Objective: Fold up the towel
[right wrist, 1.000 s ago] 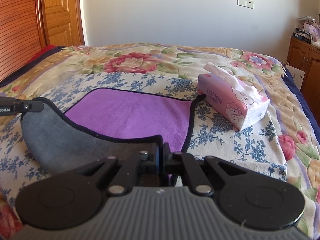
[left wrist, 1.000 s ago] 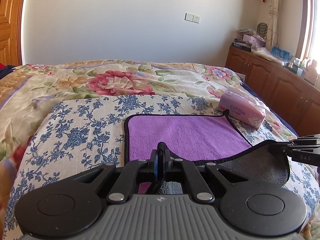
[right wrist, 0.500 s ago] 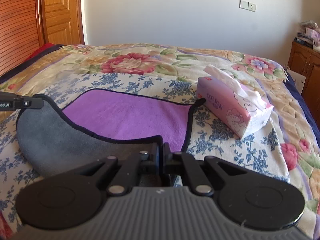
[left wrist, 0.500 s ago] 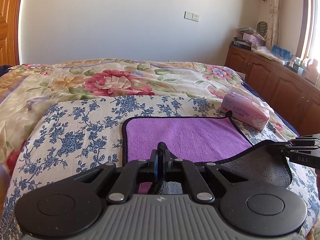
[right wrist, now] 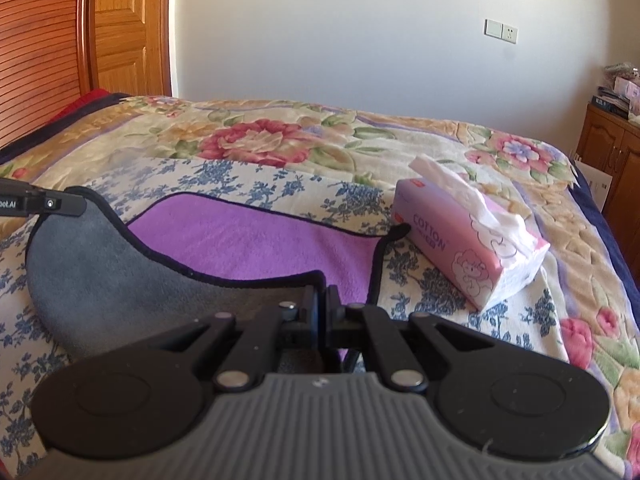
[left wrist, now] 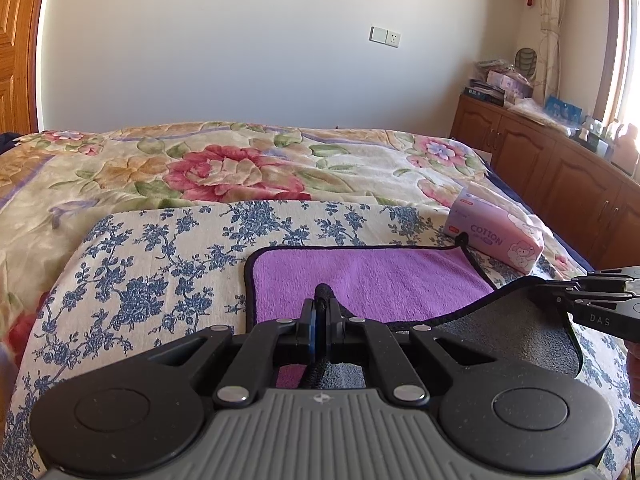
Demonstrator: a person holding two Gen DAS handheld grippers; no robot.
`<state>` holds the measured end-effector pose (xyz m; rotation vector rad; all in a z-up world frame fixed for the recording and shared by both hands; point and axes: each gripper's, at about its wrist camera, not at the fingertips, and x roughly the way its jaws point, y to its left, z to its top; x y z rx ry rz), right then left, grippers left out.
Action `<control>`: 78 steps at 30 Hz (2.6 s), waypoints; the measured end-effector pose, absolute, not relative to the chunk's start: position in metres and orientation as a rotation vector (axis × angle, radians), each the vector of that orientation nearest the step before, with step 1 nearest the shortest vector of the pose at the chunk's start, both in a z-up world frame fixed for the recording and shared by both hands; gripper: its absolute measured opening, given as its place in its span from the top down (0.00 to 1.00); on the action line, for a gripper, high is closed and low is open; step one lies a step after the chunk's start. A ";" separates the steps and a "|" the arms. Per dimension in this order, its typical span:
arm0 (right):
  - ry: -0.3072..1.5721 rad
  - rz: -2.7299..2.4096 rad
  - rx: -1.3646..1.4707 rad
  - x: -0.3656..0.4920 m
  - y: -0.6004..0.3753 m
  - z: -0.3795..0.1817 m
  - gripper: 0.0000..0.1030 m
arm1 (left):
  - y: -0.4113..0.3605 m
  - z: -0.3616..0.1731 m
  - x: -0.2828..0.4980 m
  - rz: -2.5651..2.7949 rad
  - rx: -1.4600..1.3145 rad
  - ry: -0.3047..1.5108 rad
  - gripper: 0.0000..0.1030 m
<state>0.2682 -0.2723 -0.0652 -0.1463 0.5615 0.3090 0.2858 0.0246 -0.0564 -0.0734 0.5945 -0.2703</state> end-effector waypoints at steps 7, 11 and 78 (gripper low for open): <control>0.528 0.306 -0.151 0.275 -0.274 -0.059 0.96 | 0.025 -0.050 0.291 -0.267 -0.072 0.578 0.95; 0.515 0.302 -0.149 0.282 -0.276 -0.057 0.96 | 0.024 -0.047 0.298 -0.264 -0.071 0.569 0.95; 0.522 0.251 -0.218 0.366 -0.267 -0.100 0.96 | 0.010 -0.087 0.409 -0.161 0.061 0.602 0.95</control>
